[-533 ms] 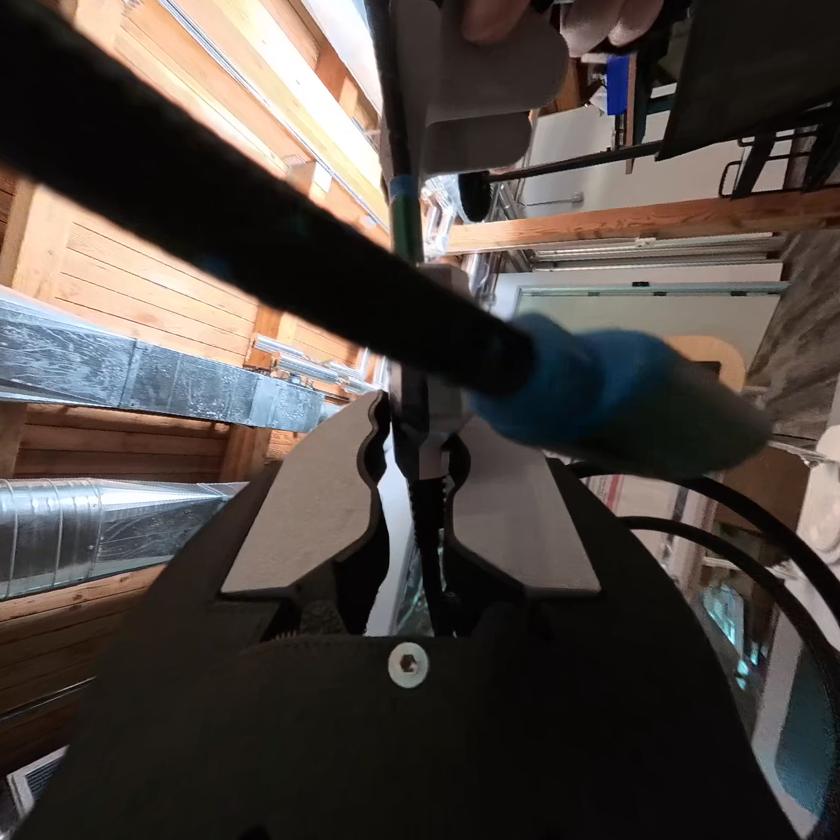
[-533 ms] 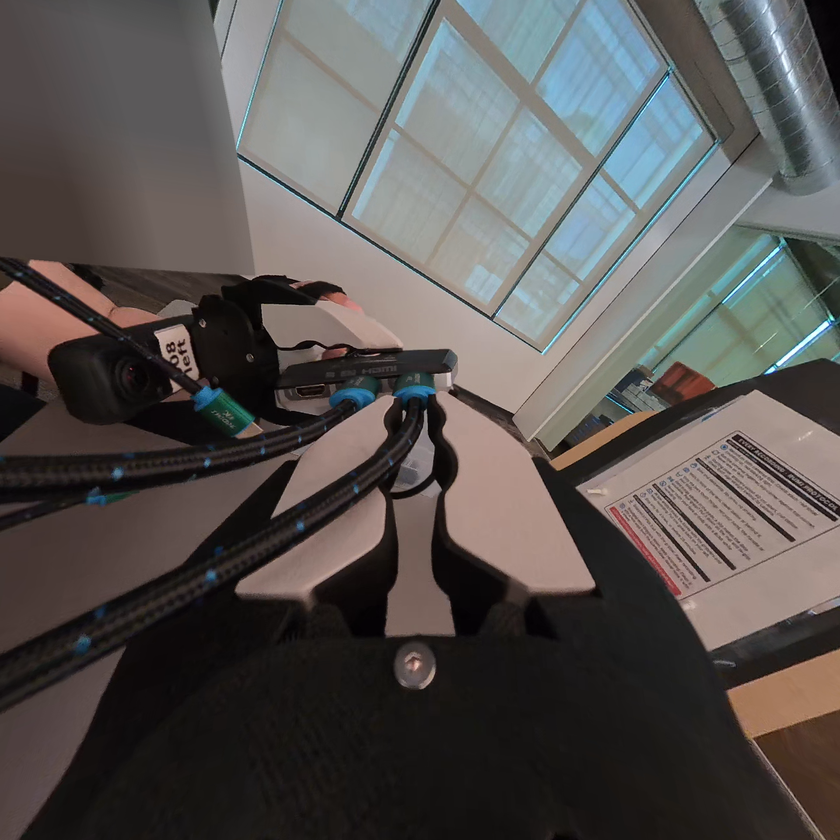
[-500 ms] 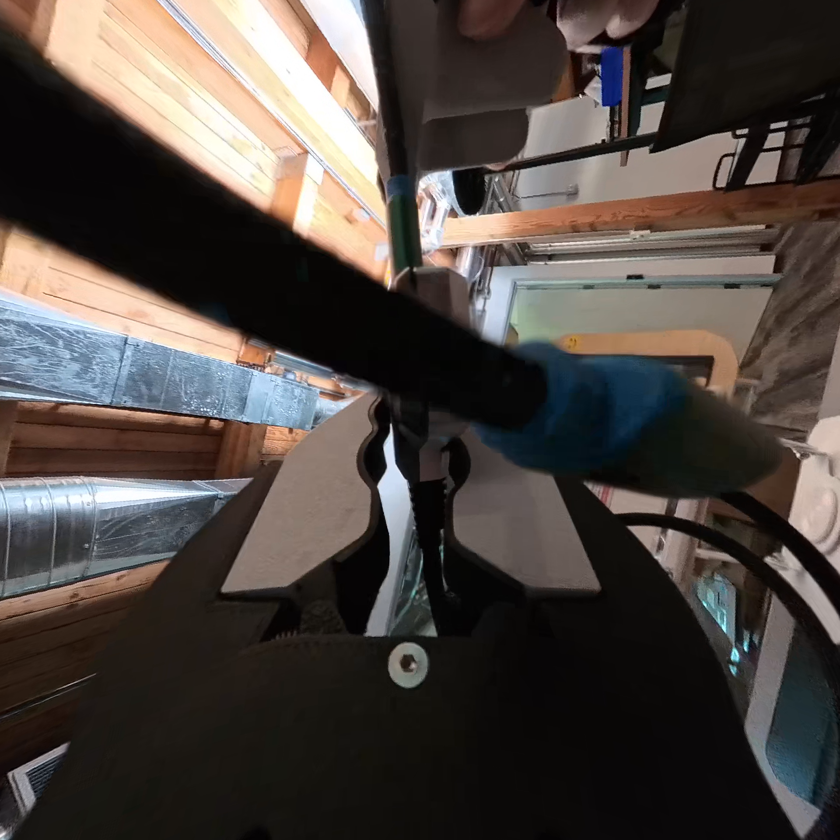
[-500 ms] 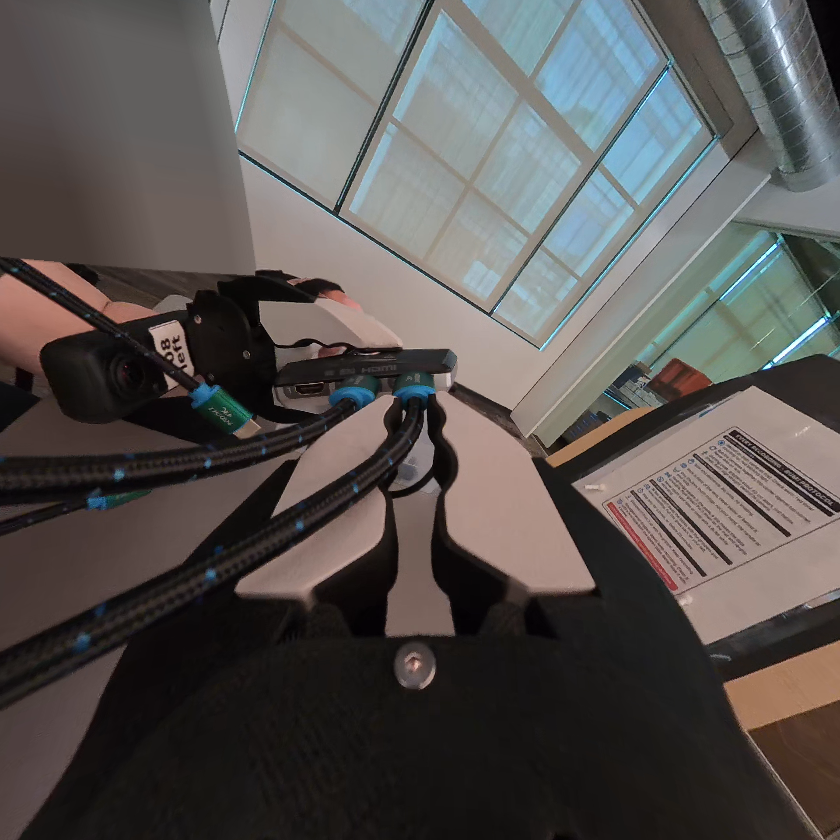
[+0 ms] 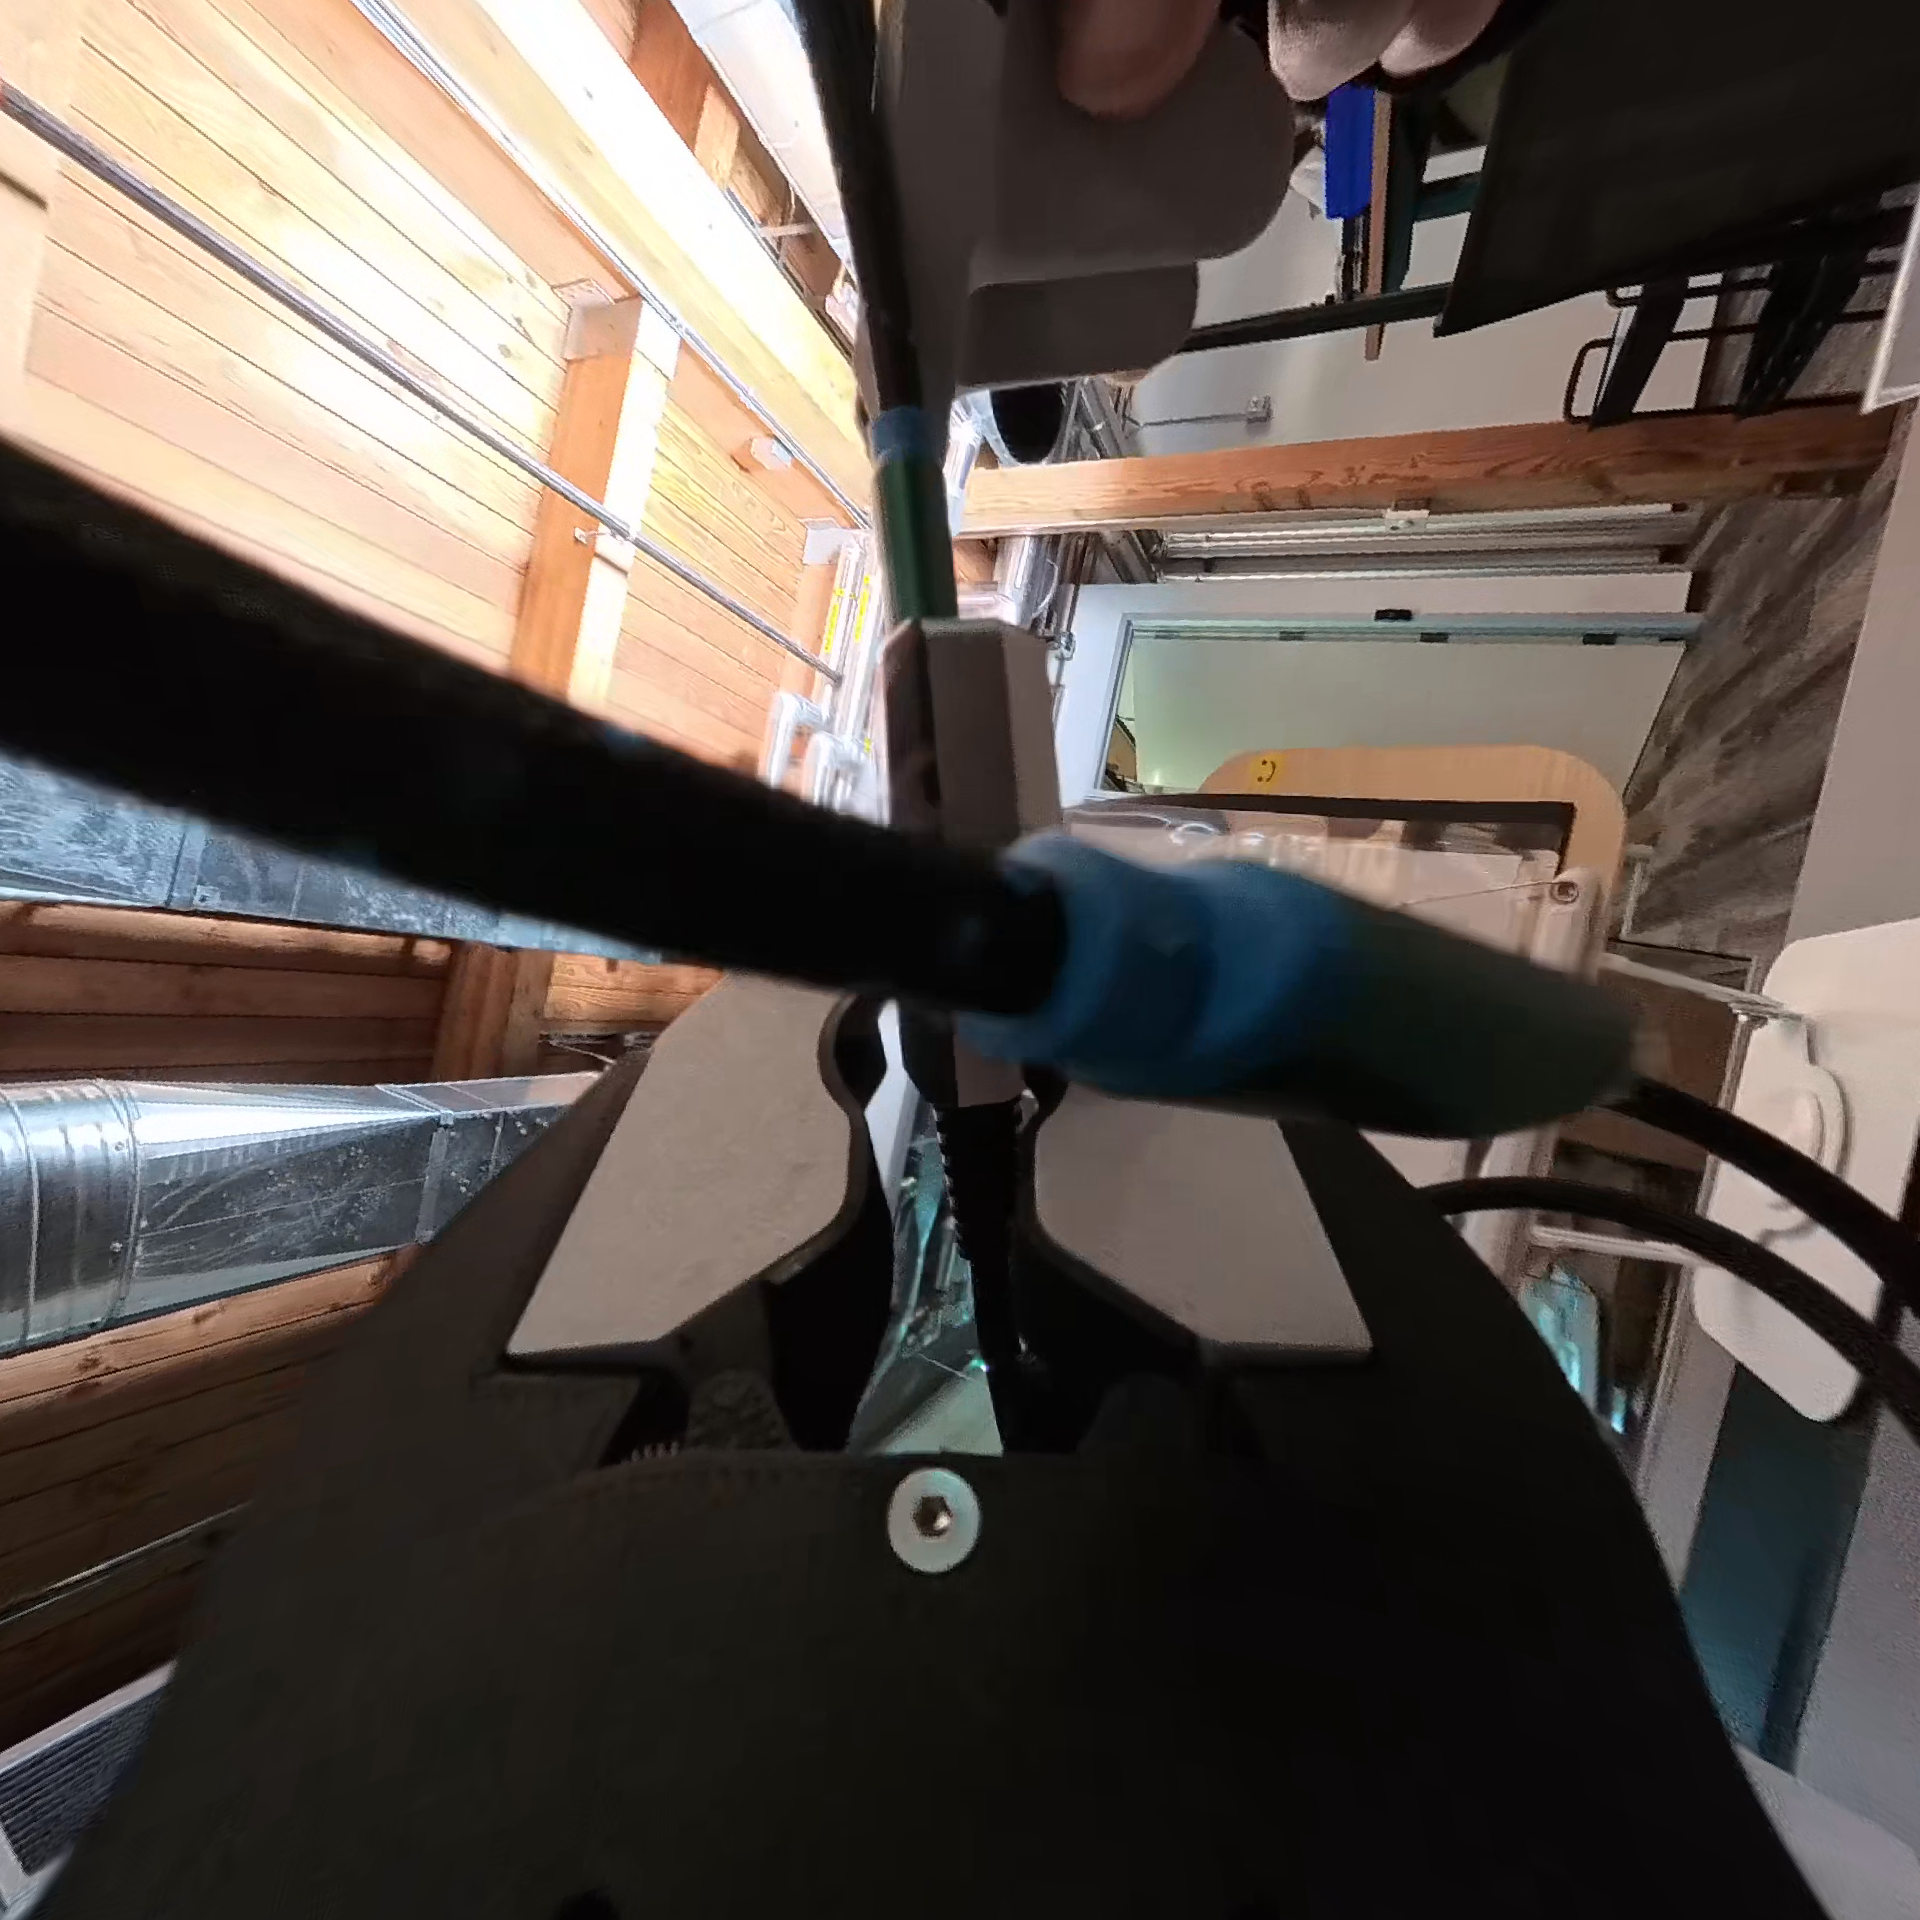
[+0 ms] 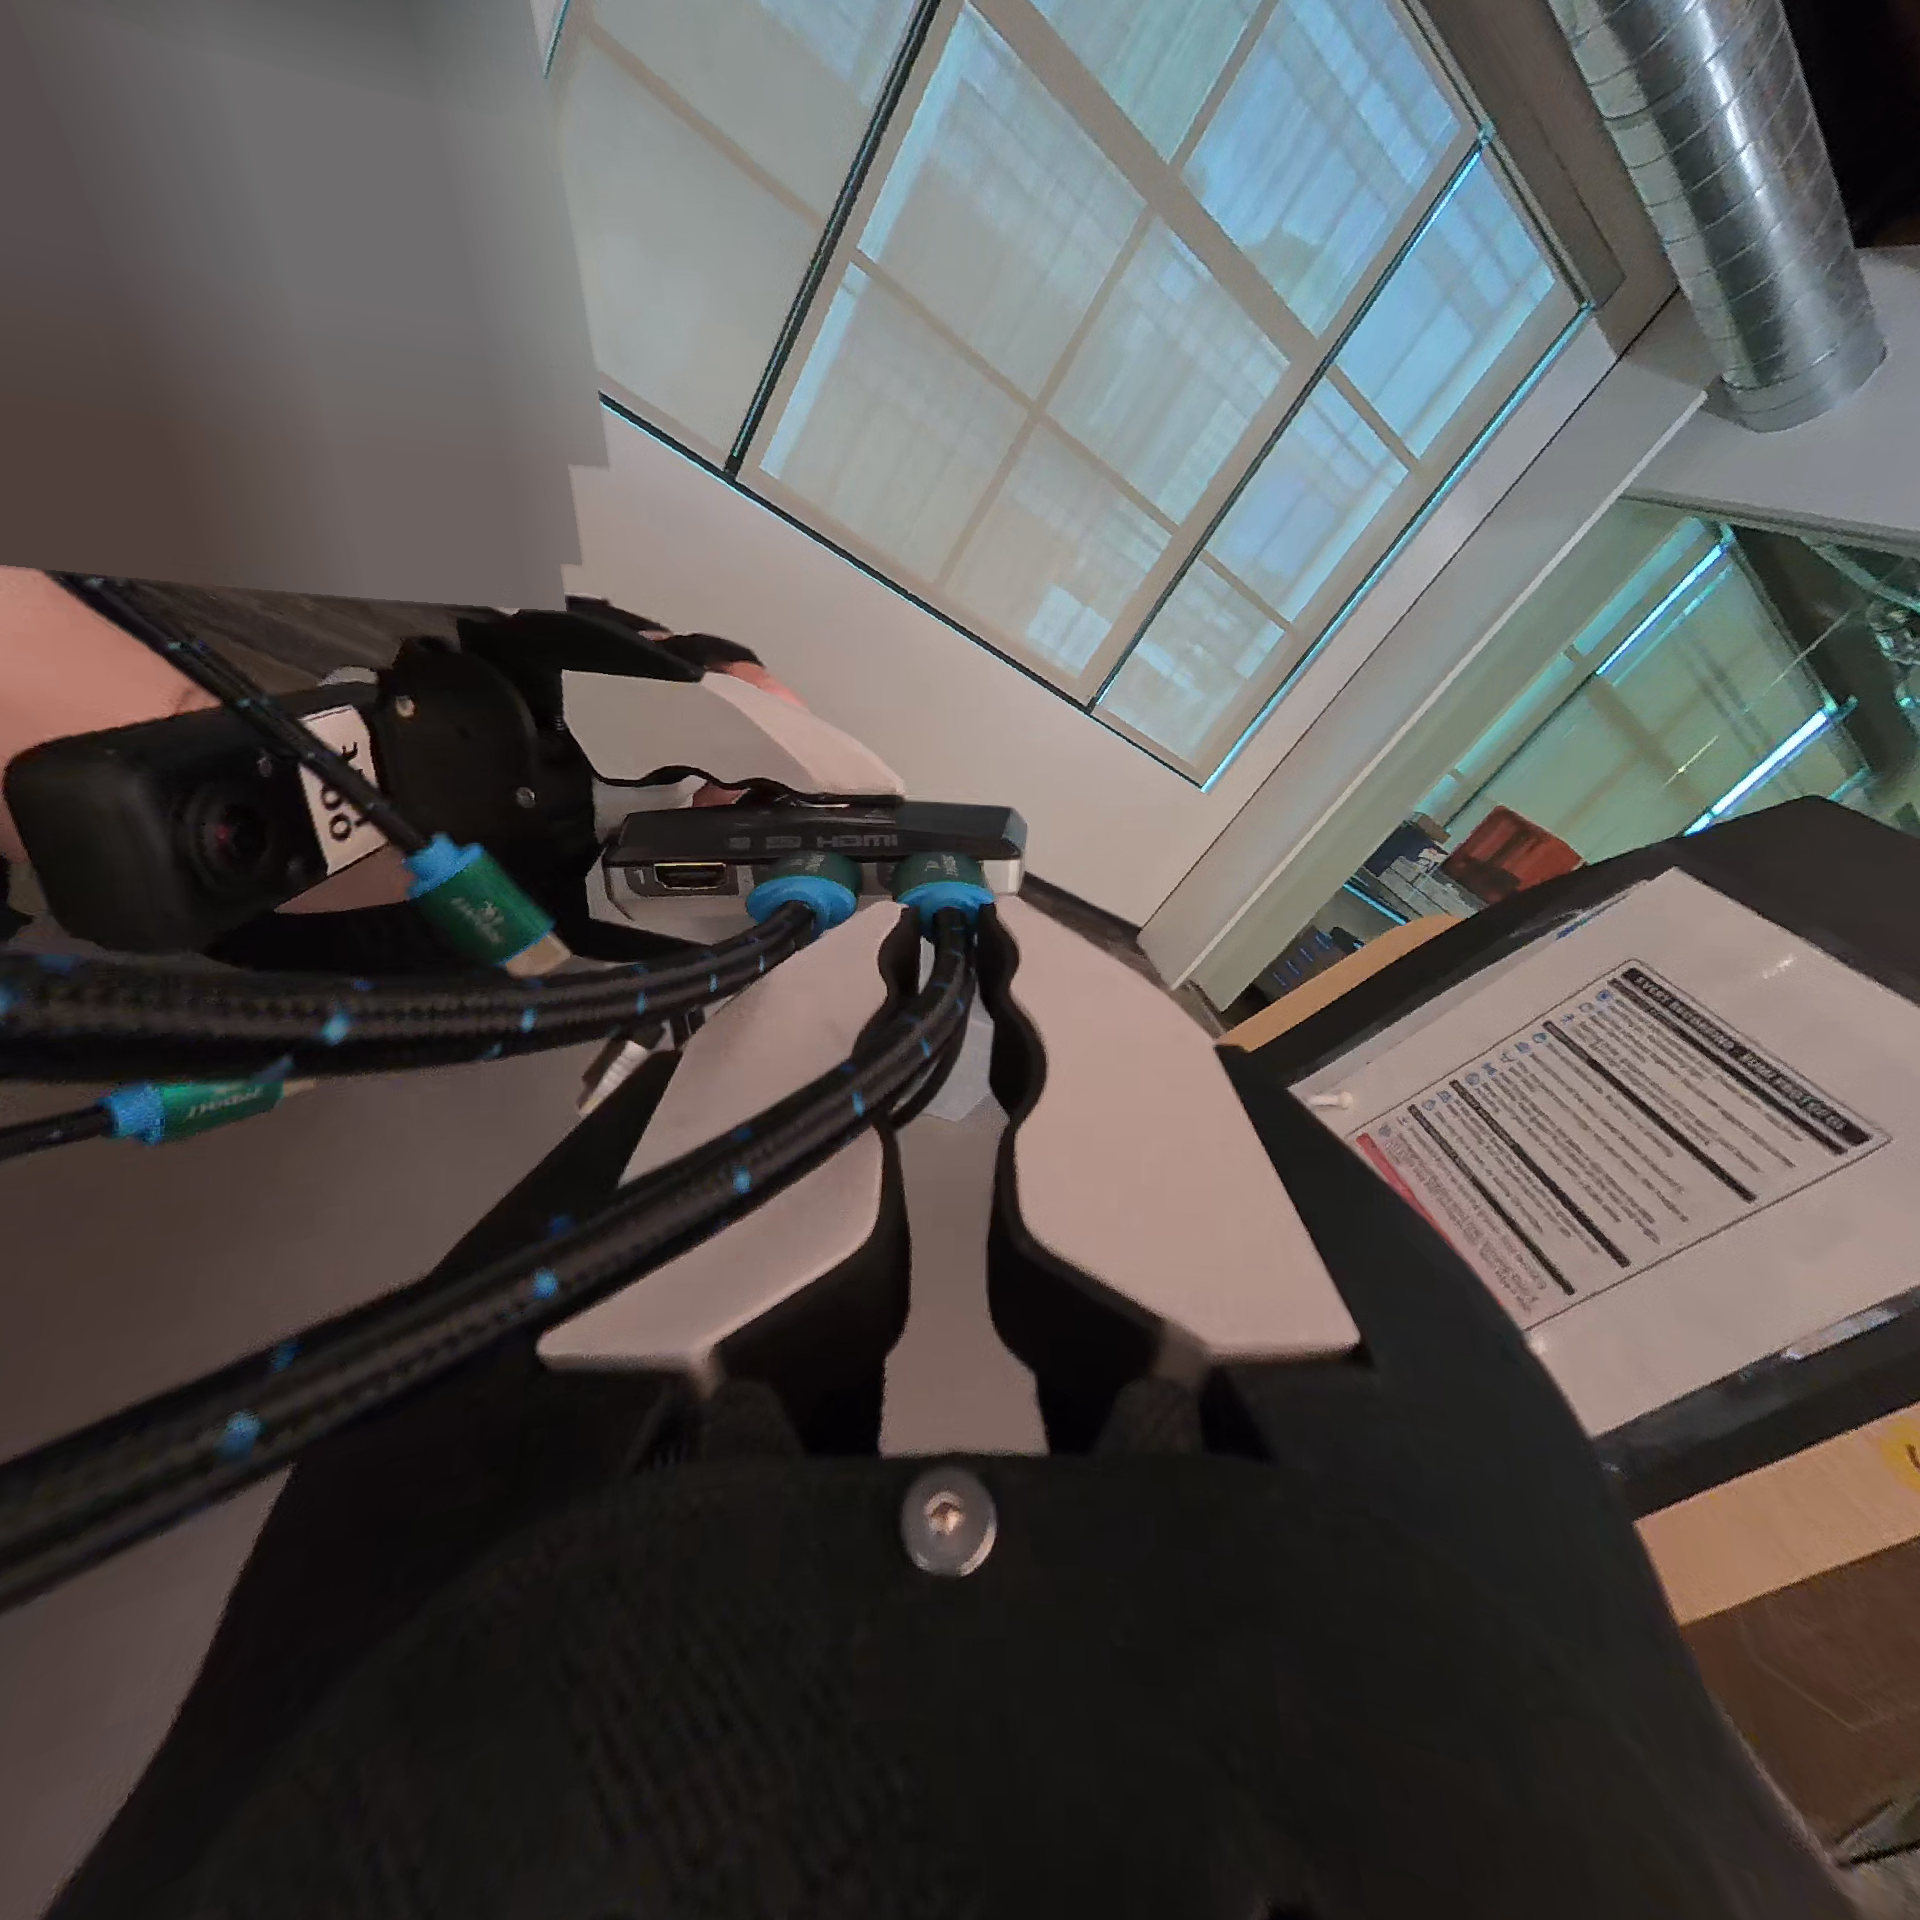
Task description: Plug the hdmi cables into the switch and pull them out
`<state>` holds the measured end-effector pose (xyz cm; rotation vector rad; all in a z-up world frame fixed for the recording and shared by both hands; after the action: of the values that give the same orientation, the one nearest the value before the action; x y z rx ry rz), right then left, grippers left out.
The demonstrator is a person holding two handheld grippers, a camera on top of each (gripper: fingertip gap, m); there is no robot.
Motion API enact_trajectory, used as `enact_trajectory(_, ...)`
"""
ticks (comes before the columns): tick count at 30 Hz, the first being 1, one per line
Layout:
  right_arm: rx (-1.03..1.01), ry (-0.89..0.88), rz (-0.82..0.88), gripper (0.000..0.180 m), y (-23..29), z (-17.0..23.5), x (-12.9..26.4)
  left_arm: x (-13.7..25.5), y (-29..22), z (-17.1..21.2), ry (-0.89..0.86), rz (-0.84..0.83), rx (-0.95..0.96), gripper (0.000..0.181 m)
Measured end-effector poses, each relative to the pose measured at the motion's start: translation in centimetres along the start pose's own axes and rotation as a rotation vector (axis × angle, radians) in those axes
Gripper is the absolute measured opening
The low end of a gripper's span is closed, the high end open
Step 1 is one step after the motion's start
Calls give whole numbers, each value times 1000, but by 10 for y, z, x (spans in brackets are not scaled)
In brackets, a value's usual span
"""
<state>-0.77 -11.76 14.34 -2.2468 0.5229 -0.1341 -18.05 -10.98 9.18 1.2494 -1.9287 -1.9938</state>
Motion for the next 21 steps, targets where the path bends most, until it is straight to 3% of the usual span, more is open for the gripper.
enact_trajectory(1, 27, -2, -1, 11, 1, 0, 0, 0, 2, 1, -17, 1, -5, 21)
enact_trajectory(7, 170, -16, 7, 16, 4, 5, 8, 4, 5, 5, -63, 31, 28, 21)
enact_trajectory(12, 231, -27, 78, 29, -2, 22, 22, 7, 9, 9, -118, 145, 195, 21)
enact_trajectory(14, 313, -6, 94, 39, 4, 26, 15, 11, 8, 6, -182, 198, 241, 22)
enact_trajectory(21, 485, 17, -61, 44, 41, 10, -23, 19, 2, -6, -290, 423, 413, 22)
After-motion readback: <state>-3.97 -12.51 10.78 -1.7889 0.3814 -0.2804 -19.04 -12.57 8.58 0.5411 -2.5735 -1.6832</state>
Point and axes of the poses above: each gripper's, where its closed fingertips meet, x back along the fingers, z out of its underside, y = z × x across the jaws, the point moved 8 cm from there along x, back along the fingers, and after that the axes turned 15 degrees about x, right-handed, at the moved point
